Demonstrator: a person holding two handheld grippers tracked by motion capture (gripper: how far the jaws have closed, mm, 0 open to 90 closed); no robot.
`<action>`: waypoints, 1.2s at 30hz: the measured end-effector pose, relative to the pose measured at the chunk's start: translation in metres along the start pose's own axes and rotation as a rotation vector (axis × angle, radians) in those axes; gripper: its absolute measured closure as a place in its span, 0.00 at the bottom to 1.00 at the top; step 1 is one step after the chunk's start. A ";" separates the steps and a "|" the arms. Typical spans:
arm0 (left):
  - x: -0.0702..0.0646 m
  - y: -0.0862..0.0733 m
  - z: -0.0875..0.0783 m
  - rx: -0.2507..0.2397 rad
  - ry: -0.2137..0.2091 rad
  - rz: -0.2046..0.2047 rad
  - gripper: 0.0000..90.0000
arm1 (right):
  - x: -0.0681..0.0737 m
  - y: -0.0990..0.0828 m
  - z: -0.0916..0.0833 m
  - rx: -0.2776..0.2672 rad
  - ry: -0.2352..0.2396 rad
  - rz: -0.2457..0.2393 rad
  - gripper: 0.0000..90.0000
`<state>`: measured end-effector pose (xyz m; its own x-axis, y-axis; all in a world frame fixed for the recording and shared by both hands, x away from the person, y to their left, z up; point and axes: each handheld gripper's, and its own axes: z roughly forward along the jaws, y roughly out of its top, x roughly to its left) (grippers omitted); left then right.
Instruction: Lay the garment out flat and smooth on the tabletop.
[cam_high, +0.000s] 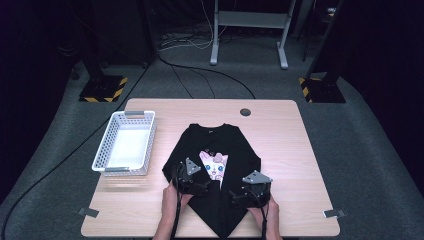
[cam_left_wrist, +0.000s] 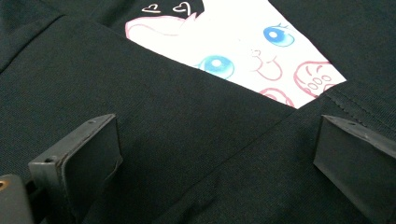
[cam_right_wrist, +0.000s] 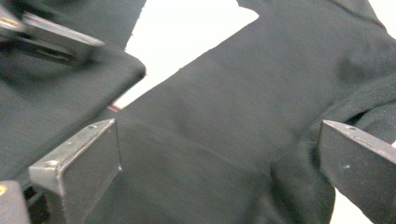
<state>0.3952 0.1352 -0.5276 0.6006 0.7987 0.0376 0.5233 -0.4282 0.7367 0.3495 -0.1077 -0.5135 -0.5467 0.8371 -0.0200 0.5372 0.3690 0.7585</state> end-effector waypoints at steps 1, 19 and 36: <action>0.000 0.000 0.000 0.000 -0.002 -0.003 0.01 | 0.006 0.003 0.000 -0.005 0.003 -0.017 0.02; 0.001 0.000 0.000 0.001 -0.002 -0.007 0.02 | 0.026 0.012 0.014 0.098 0.105 -0.033 0.46; 0.004 0.001 0.003 0.015 -0.005 -0.035 0.01 | 0.015 0.007 0.008 0.076 0.090 -0.032 0.90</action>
<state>0.3999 0.1366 -0.5282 0.5849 0.8111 0.0081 0.5532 -0.4062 0.7273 0.3499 -0.0890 -0.5143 -0.6180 0.7860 0.0181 0.5639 0.4271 0.7068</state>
